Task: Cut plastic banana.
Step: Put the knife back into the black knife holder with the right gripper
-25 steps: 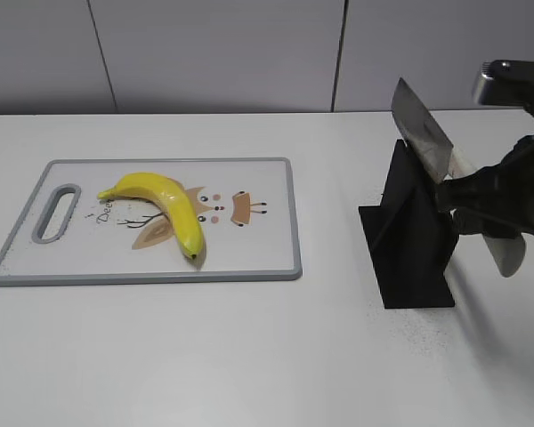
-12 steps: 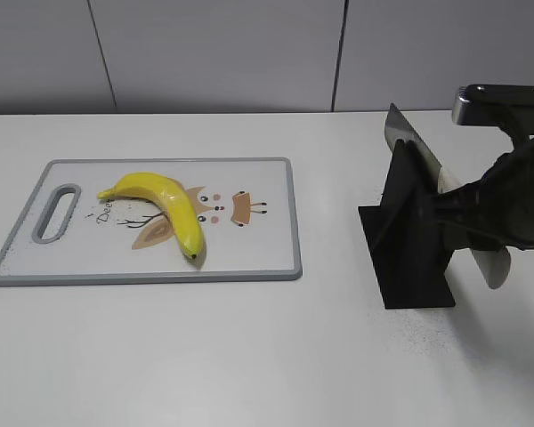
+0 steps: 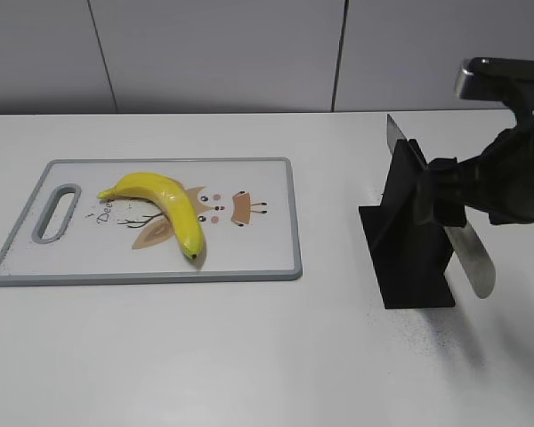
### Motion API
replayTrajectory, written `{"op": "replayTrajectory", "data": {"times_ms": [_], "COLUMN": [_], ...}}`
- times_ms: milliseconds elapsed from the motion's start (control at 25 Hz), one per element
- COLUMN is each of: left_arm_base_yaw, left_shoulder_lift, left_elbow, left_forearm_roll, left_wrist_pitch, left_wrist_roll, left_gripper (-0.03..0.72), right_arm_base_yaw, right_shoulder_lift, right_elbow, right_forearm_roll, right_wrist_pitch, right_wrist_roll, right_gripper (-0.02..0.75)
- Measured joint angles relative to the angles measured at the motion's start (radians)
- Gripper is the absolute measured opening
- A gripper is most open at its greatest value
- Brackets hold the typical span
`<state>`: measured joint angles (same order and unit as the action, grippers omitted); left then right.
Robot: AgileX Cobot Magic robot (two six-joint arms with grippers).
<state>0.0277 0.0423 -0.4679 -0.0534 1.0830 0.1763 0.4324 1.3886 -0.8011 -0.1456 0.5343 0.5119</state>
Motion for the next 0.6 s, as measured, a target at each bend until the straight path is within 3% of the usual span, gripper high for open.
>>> {"op": "replayTrajectory", "data": {"times_ms": [240,600], "left_arm_base_yaw": [0.000,0.000], "left_shoulder_lift": [0.000,0.000], "left_elbow": [0.000,0.000], "left_forearm_roll": [0.000,0.000], "left_wrist_pitch": [0.000,0.000], "left_wrist_roll": [0.000,0.000], "left_gripper": [0.526,0.526], "right_arm_base_yaw": [0.000,0.000], "right_shoulder_lift": [-0.091,-0.329], "right_elbow": [-0.087,-0.204], "right_forearm_roll": [0.009,0.009], "right_wrist_pitch": [0.040,0.299], "right_wrist_roll": [-0.064,-0.347], "right_gripper": [0.641,0.602]}}
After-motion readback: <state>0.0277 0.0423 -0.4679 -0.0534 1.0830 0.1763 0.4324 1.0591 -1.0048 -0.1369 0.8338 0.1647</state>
